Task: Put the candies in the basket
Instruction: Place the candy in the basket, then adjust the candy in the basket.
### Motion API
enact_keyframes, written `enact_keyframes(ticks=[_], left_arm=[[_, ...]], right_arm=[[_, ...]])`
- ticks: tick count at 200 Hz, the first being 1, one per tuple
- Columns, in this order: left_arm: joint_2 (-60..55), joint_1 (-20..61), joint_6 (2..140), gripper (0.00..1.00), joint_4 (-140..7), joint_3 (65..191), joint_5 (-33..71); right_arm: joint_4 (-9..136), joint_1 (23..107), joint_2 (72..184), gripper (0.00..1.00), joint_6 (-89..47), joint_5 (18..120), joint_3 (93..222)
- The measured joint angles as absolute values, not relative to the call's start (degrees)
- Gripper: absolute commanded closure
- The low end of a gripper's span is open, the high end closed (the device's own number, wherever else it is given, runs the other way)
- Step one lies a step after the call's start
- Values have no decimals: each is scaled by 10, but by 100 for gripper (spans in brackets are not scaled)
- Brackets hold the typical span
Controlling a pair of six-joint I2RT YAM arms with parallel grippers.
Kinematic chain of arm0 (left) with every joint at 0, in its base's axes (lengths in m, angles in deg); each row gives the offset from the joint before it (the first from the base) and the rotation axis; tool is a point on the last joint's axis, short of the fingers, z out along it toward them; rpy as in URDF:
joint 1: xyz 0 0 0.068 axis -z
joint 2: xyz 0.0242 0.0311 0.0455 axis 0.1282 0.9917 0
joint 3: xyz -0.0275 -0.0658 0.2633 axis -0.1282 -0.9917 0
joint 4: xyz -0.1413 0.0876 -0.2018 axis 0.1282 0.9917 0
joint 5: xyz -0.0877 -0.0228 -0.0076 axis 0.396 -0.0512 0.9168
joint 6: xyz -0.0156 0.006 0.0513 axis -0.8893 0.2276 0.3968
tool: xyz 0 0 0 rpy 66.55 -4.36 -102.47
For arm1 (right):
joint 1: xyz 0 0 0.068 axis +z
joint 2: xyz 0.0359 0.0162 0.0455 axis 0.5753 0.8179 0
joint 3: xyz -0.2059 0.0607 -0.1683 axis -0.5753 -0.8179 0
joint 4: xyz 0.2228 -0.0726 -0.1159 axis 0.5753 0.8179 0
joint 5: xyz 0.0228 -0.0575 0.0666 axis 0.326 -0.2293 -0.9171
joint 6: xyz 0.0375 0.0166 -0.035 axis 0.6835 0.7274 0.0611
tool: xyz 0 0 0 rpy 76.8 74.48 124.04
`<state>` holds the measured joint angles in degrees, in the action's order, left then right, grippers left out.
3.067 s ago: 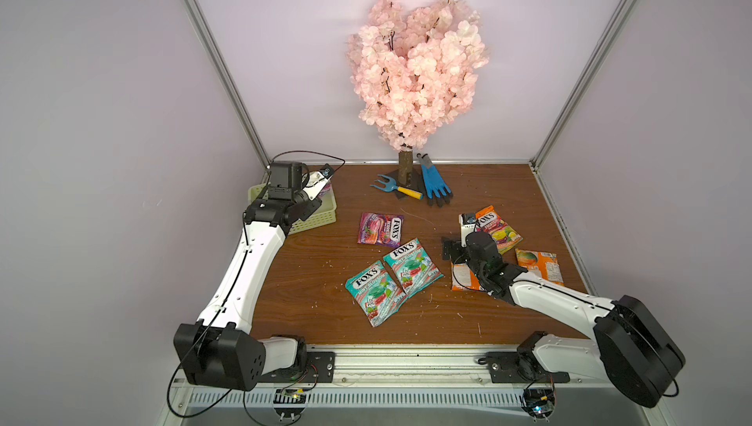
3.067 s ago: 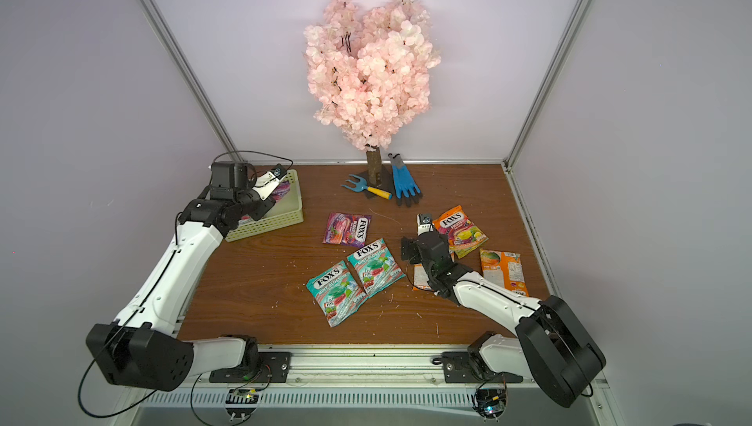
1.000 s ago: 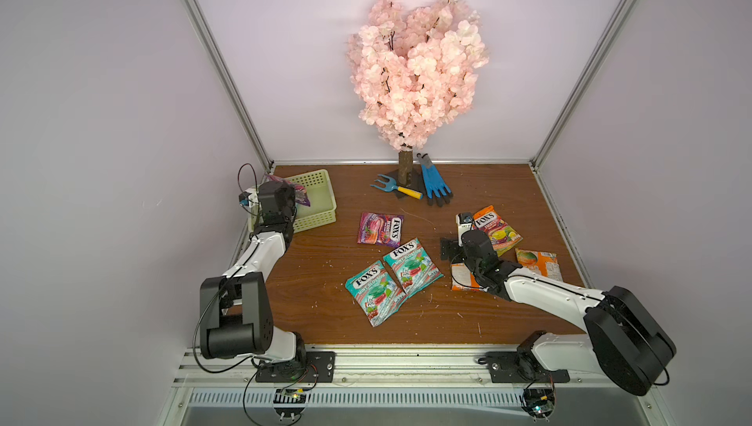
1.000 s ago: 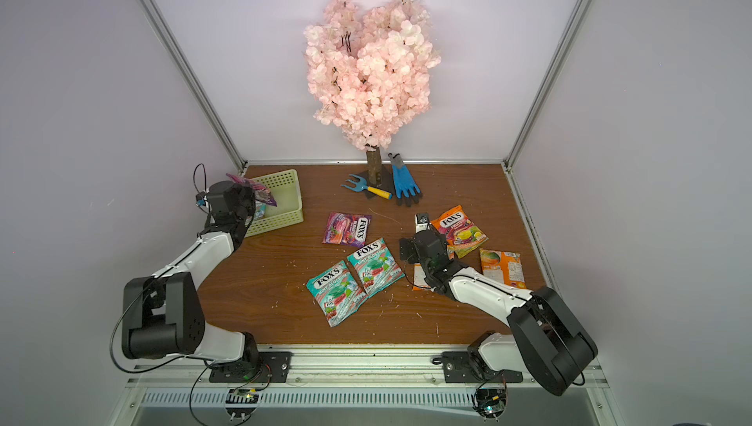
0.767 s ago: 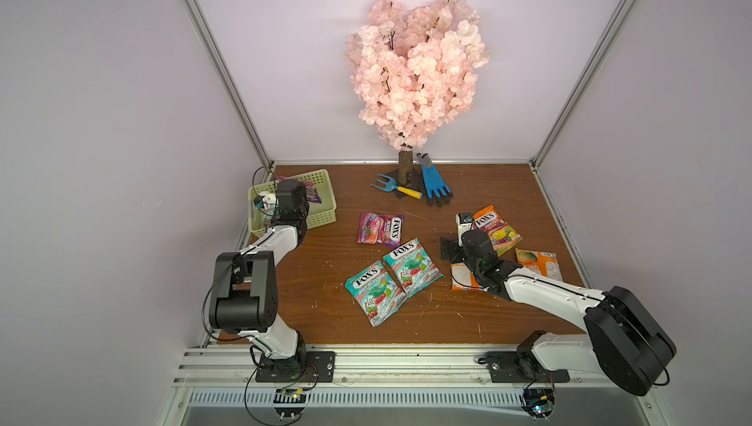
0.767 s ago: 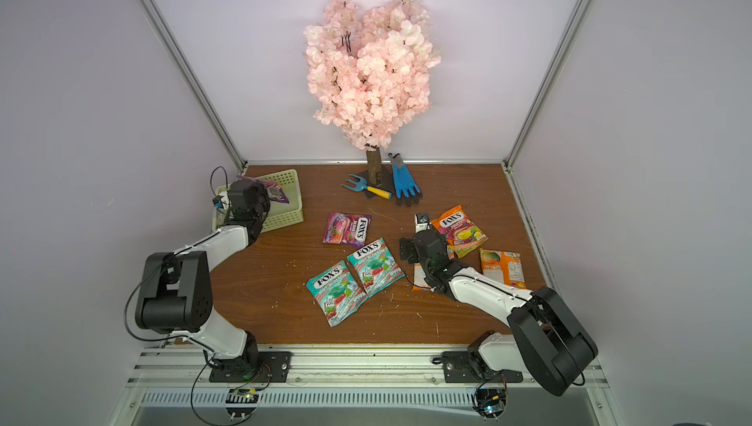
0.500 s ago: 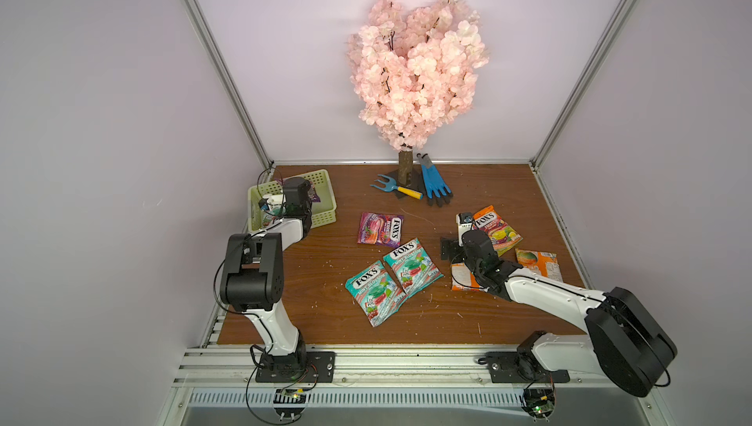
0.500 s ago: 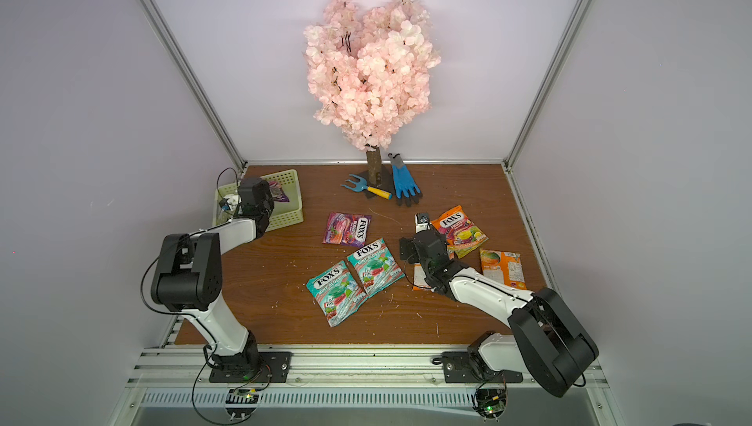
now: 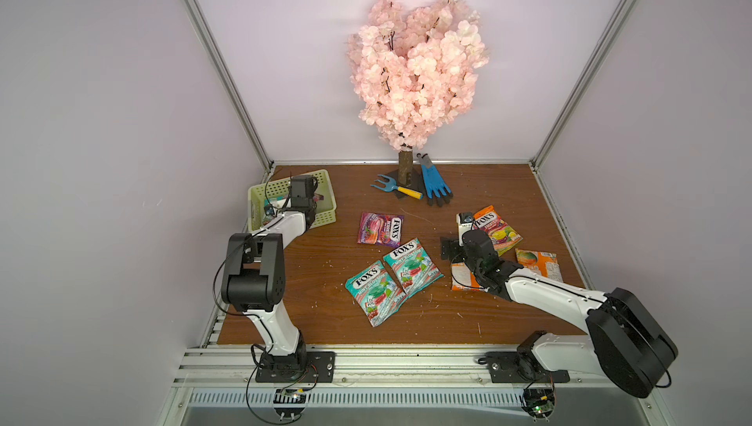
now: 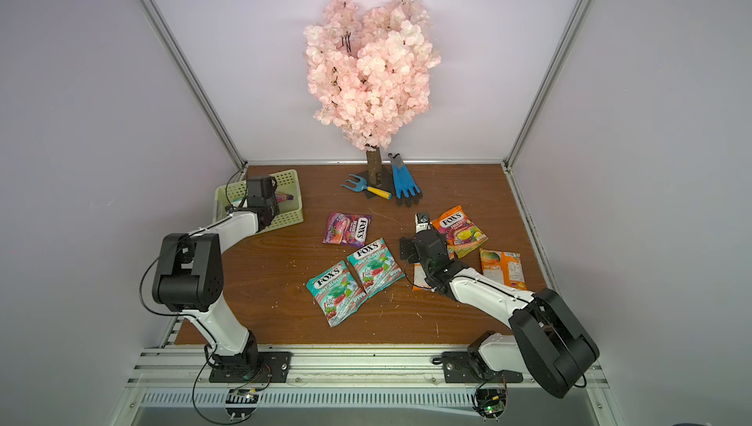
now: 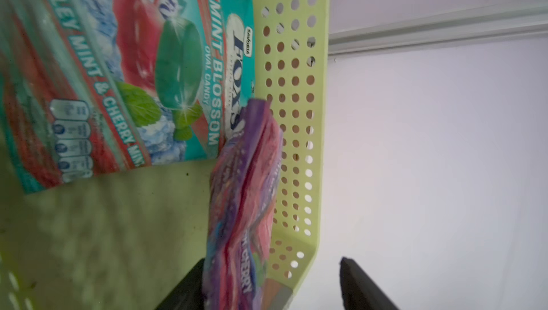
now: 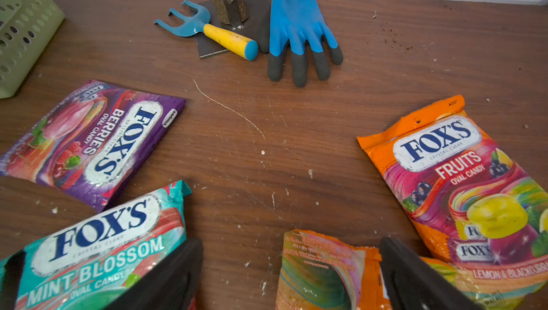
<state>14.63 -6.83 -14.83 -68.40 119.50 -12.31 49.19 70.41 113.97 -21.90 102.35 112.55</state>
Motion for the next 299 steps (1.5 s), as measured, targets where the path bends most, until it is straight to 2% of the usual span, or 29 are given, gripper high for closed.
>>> enact_keyframes(ticks=[32,65,74,85,93,105,129,171,240,299], left_arm=[[136,-74,-101,21,-519,1287,-114],[138,-90,22,23,-359,1432,-107],[128,-96,66,25,-349,1440,-103],[119,-110,151,34,-354,1440,-74],[115,-127,222,35,-369,1439,-44],[111,-157,328,30,-406,1427,2],[117,-201,507,27,-417,1419,55],[220,-216,697,25,-366,1488,93],[314,-216,784,26,-315,1478,115],[325,-216,776,41,-328,1459,183]], right_arm=[[492,704,1138,1,-219,1023,1125],[492,704,1138,1,-219,1021,1126],[492,704,1138,1,-219,1020,1126],[492,704,1138,1,-219,1019,1126],[492,704,1138,1,-219,1019,1126],[492,704,1138,1,-219,1019,1126],[492,704,1138,1,-219,1019,1126],[492,704,1139,1,-219,1020,1126],[492,704,1141,1,-219,1020,1126],[492,704,1141,1,-219,1020,1126]])
